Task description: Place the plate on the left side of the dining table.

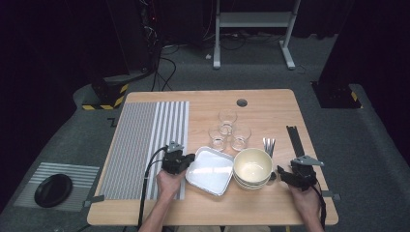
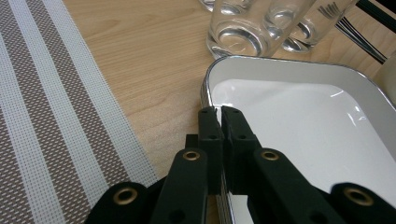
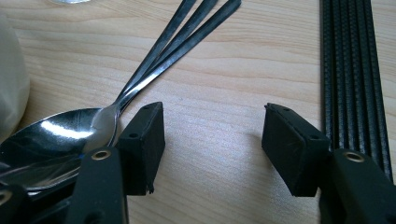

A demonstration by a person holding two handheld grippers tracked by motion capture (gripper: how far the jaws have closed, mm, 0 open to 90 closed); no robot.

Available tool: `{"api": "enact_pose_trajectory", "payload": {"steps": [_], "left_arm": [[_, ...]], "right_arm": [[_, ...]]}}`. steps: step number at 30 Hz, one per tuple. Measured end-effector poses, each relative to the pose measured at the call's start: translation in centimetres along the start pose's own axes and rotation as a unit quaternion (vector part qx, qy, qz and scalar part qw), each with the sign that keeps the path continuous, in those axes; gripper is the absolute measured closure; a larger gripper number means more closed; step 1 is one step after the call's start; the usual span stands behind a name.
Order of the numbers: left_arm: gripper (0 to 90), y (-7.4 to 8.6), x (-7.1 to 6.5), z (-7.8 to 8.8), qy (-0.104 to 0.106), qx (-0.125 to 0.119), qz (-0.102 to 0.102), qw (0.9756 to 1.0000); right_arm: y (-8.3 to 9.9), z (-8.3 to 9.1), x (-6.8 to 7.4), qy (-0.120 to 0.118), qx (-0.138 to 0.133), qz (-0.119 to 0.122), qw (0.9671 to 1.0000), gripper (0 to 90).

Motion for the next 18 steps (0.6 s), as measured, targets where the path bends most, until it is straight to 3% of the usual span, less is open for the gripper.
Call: {"api": "enact_pose_trajectory", "payload": {"steps": [11, 18], "left_arm": [[87.8, -0.13, 0.07, 0.11, 0.001, -0.004, 0.002, 1.0], [87.9, -0.14, 0.27, 0.03, 0.018, 0.0, 0.013, 0.9998]], "right_arm": [[0.0, 0.0, 0.01, 0.0, 0.0, 0.0, 1.0, 39.2], [0.04, 0.02, 0.06, 0.0, 0.001, -0.004, 1.0, 39.2]]}}
Point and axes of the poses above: each handheld gripper's, and its own axes: z roughly backward along the jaws, y roughly out of its underside, x roughly to its left, the point moved 9 cm from there along -z, roughly forward along the jaws, and after that the axes turned 15 degrees about -y, right-handed, at the moved point
